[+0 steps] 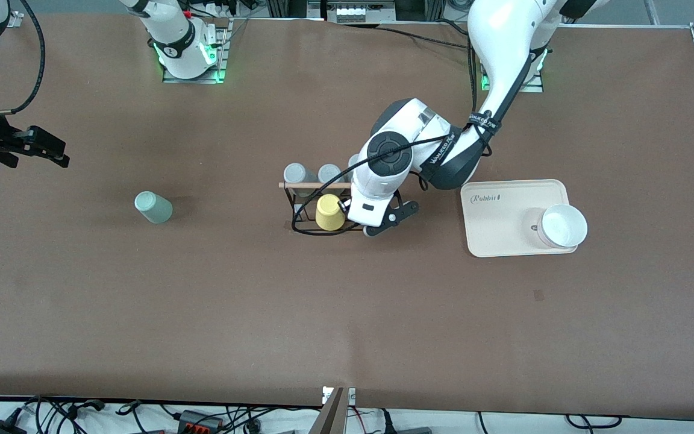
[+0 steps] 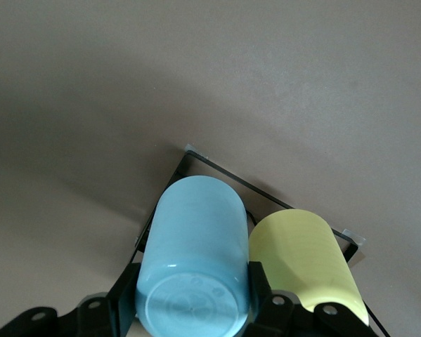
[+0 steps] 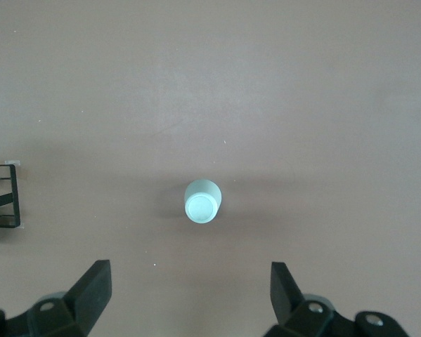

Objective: Hang scattered cups on rack with three cups
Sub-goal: 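Carry the blue cup to the rack and hang it beside the yellow cup, then release the blue cup with the left gripper while the right gripper reaches the green cup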

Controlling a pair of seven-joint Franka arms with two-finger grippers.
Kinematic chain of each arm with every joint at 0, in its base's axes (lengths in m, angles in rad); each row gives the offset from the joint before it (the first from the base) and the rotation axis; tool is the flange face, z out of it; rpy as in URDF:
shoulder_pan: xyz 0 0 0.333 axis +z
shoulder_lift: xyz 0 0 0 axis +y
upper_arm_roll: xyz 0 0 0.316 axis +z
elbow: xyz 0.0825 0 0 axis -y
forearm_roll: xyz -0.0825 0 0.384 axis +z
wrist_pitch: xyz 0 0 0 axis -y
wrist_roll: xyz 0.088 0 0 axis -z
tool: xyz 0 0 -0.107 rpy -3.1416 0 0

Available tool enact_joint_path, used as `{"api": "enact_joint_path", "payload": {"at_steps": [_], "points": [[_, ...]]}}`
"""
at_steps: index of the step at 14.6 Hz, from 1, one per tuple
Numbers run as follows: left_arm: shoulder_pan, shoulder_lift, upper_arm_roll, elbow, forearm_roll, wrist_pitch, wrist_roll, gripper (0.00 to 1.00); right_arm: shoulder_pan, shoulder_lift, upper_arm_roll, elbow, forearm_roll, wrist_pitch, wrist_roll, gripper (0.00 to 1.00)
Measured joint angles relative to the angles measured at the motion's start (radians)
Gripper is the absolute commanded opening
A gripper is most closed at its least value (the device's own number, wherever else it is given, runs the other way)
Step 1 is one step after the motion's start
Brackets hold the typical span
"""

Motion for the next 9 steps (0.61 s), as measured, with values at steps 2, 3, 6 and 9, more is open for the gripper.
{"api": "enact_joint_path", "payload": {"at_steps": [2,3,6,9], "points": [[0.0,0.008,0.0,0.001,0.0,0.011,0.0,0.46,0.0,0.005,0.0,-0.002,0.0,0.0,0.0,1.0],[0.0,0.012,0.0,0.001,0.0,0.016,0.0,0.47,0.0,0.009,0.0,-0.002,0.0,0.0,0.0,1.0],[0.0,0.024,0.0,0.002,0.0,0.025,0.0,0.74,0.0,0.023,0.0,-0.003,0.0,0.001,0.0,1.0],[0.0,0.027,0.001,0.005,0.0,0.026,-0.001,1.0,0.0,0.038,0.0,-0.003,0.0,0.004,0.0,1.0]]}}
